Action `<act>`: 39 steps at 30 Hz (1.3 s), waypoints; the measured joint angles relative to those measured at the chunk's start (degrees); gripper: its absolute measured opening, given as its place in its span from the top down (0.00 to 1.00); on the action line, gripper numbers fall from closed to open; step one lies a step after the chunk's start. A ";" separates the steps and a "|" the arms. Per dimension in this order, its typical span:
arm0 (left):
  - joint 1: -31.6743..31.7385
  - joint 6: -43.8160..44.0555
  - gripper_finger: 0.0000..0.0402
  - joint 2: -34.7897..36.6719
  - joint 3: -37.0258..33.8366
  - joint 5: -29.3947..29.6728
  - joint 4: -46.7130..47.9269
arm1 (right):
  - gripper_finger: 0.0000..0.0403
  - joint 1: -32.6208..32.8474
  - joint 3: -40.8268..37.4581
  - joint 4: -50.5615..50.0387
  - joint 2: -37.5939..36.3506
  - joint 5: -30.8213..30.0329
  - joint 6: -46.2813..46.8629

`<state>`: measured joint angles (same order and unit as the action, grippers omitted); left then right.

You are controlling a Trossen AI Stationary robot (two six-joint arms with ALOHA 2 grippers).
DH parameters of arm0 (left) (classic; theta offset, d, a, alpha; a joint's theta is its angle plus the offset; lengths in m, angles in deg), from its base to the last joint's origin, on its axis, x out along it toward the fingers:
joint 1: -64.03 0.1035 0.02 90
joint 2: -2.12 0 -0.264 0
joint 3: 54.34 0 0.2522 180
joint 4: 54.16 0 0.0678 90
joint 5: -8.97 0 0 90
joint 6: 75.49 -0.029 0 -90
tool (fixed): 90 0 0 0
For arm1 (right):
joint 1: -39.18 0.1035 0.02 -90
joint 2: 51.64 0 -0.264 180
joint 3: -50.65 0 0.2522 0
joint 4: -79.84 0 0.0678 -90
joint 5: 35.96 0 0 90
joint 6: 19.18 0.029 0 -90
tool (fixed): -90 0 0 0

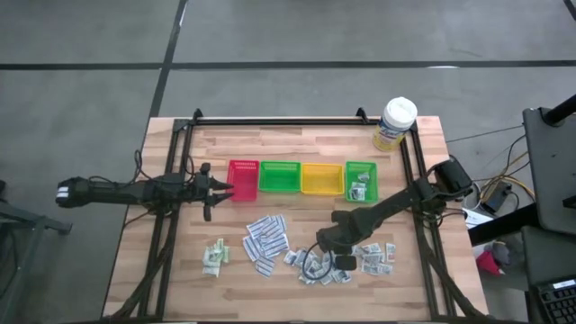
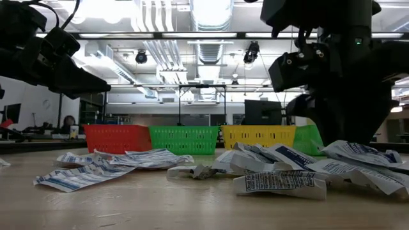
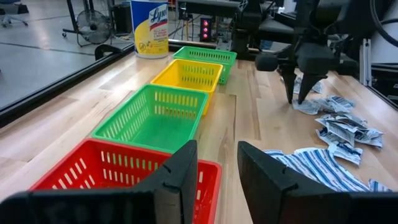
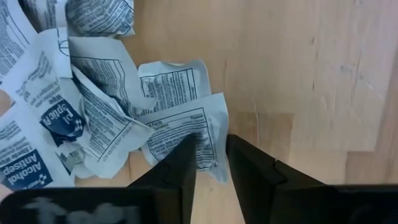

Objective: Pick & Place First Aid Supplies
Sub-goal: Put the blue alcohol pad into the right green bin

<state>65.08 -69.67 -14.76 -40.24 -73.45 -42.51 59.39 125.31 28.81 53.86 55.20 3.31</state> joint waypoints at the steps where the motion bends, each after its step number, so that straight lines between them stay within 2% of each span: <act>1: -0.01 0.02 0.72 0.00 0.00 0.00 0.00 | 0.78 0.00 0.00 -0.26 -0.01 -0.57 -0.06; 11: -0.01 0.07 0.72 0.00 0.00 0.00 0.00 | 0.80 -0.15 -0.45 -6.19 -1.77 -9.12 -0.09; 20: -0.01 0.09 0.72 -0.02 0.00 0.00 -0.02 | 0.78 -0.17 -0.45 -7.16 -2.27 -9.08 -0.16; 39: 0.00 0.02 0.72 -0.02 0.00 0.00 -0.02 | 0.83 -0.33 -1.00 -7.36 -2.67 -8.82 -0.16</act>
<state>65.08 -69.64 -14.79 -40.24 -73.45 -42.53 59.06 124.31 21.46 51.19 46.38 3.15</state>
